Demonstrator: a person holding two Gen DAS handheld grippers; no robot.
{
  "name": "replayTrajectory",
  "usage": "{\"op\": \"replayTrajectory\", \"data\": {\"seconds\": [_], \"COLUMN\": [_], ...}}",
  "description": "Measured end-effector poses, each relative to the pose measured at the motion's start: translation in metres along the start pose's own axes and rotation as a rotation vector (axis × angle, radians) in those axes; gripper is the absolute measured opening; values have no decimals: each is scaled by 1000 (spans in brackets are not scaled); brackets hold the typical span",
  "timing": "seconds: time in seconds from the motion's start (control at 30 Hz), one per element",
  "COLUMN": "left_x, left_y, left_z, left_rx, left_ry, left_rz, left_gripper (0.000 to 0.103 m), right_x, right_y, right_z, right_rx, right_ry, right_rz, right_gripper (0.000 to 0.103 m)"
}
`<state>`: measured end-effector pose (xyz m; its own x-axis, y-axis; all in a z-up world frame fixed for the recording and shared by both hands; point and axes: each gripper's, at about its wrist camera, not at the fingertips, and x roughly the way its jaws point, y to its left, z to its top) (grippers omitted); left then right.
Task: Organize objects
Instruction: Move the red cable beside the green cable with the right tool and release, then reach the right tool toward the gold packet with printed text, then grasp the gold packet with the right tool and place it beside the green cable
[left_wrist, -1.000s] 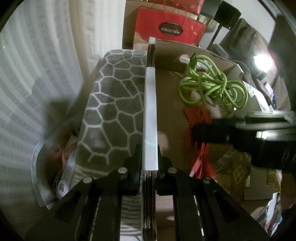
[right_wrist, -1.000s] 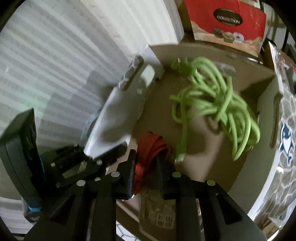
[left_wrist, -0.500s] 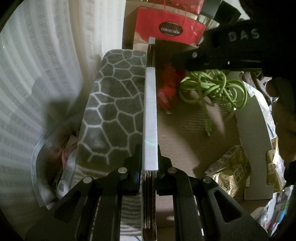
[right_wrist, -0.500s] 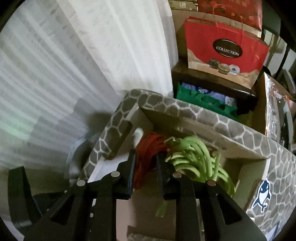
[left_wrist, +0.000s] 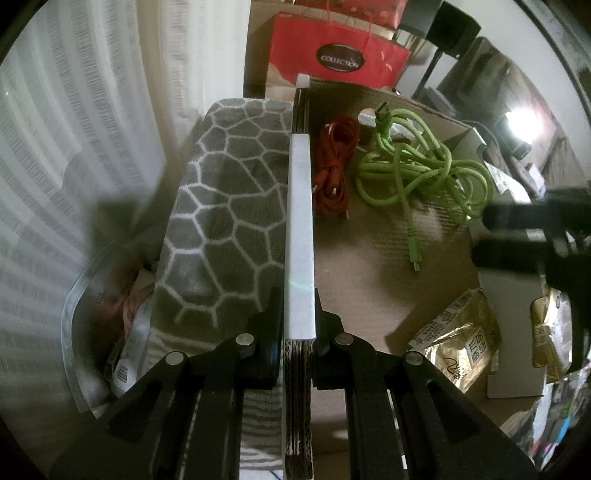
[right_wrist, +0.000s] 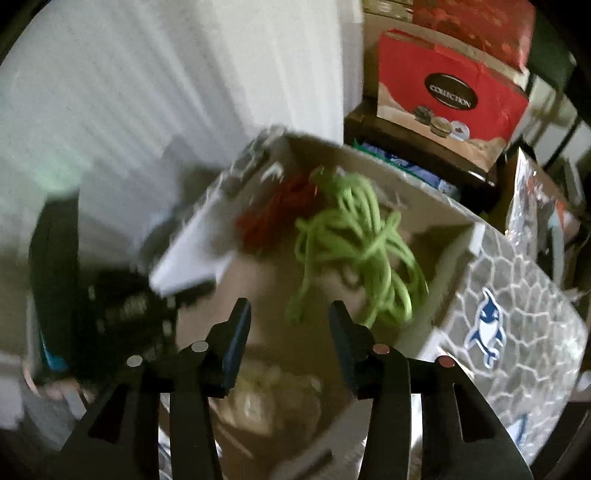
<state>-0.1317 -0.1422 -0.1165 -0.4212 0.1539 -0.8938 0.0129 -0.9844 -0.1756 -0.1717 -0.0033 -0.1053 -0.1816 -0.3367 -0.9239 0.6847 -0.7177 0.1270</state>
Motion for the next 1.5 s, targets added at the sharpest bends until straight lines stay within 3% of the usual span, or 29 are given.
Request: {"op": "replayTrajectory", "data": {"seconds": [0.23,0.33,0.5,0.97,1.03,1.23,1.33,1.37,1.5], "left_x": [0,0,0,0,0,0,0,0,0], "left_y": [-1,-1,-1,0,0,-1,-1,-1,-1], "left_z": [0,0,0,0,0,-1,-1,-1,-1], "left_rx": [0,0,0,-2,-1,-2,-2,-2,-2], "left_ry": [0,0,-1,0,-1,-1,-1,-1,-1], "left_rz": [2,2,2,2,2,1,2,3,3], "left_gripper": [11,11,11,11,11,11,11,11,11], "right_x": [7,9,15,43,44,34,23,19,9], "right_y": [12,17,35,43,43,36,26,22,2], "right_z": [-28,-33,-42,-50,-51,-56,-57,-57,-54], "right_rx": [-120,-166,-264,-320,-330,-349,-324,-311,-255], "right_ry": [89,118,156,248,256,227,201,193,155], "right_rz": [-79,-60,-62,-100,-97,-85,-74,-68,-75], "right_gripper": [45,46,73,81,80,58,38,26,20]}}
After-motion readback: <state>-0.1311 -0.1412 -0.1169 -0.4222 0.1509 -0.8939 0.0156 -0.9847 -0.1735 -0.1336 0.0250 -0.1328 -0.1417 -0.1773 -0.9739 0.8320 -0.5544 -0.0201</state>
